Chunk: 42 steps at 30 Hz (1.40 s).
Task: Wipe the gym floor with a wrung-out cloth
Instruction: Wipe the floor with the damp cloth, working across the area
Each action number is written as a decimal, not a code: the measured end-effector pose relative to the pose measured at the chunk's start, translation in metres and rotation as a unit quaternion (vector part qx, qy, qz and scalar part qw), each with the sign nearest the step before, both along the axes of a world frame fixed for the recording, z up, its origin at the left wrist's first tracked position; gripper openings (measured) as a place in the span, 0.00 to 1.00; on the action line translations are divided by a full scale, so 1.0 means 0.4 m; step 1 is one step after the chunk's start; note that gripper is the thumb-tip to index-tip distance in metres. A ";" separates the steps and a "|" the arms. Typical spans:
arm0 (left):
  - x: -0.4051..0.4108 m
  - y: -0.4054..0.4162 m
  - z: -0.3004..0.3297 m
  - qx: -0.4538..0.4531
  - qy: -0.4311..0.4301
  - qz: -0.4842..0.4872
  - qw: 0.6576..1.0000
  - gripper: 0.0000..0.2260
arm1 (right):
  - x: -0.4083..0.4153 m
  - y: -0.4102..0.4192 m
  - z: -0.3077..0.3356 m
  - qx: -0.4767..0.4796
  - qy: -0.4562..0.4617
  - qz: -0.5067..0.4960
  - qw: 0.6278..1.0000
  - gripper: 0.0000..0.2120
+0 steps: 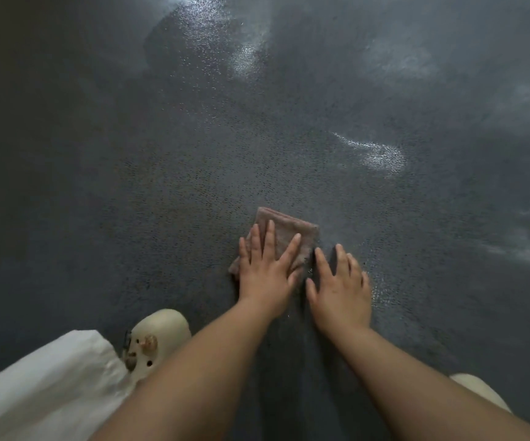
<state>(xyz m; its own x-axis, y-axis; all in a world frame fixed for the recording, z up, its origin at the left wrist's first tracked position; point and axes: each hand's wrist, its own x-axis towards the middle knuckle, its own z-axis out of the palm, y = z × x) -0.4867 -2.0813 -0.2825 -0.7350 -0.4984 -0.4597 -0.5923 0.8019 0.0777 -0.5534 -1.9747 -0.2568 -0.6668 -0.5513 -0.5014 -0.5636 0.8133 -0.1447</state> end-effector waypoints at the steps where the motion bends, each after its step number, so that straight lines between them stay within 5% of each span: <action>1: 0.003 -0.018 -0.001 -0.011 -0.007 -0.029 1.000 0.28 | 0.003 0.001 -0.001 0.012 0.002 0.004 1.000 0.30; 5: 0.005 -0.155 0.001 -0.045 -0.037 -0.039 0.998 0.28 | -0.013 -0.001 -0.004 0.043 0.011 -0.024 0.999 0.39; 10: 0.055 -0.341 0.004 -0.044 -0.035 0.191 0.980 0.28 | -0.082 -0.021 -0.011 0.059 -0.010 -0.059 0.996 0.43; 14: 0.166 -0.451 -0.004 -0.036 -0.024 0.397 0.917 0.29 | -0.097 -0.029 -0.021 0.083 -0.033 -0.066 0.994 0.43; 17: 0.235 -0.479 -0.006 -0.034 0.005 0.549 0.835 0.30 | -0.094 -0.030 -0.025 0.092 -0.028 -0.062 0.993 0.43; 19: 0.255 -0.472 -0.006 -0.065 0.008 0.585 0.808 0.30 | -0.093 -0.034 -0.023 0.098 -0.031 -0.060 0.993 0.43; 24: 0.279 -0.477 -0.016 -0.137 0.035 0.446 0.884 0.24 | -0.095 -0.039 -0.020 0.115 -0.052 -0.055 0.990 0.43; 31: 0.177 -0.358 -0.004 -0.097 0.090 0.281 0.950 0.24 | -0.099 -0.047 -0.022 0.131 -0.080 -0.057 0.987 0.43; 34: 0.074 -0.209 -0.001 -0.024 0.122 0.120 0.985 0.25 | -0.099 -0.050 -0.022 0.132 -0.082 -0.058 0.986 0.43; 37: 0.009 -0.050 -0.014 0.000 0.098 -0.043 0.994 0.27 | -0.100 -0.050 -0.022 0.136 -0.077 -0.055 0.986 0.42; 42: 0.013 -0.077 -0.017 -0.023 0.021 -0.119 0.992 0.28 | -0.101 -0.047 -0.021 0.137 -0.078 -0.055 0.986 0.43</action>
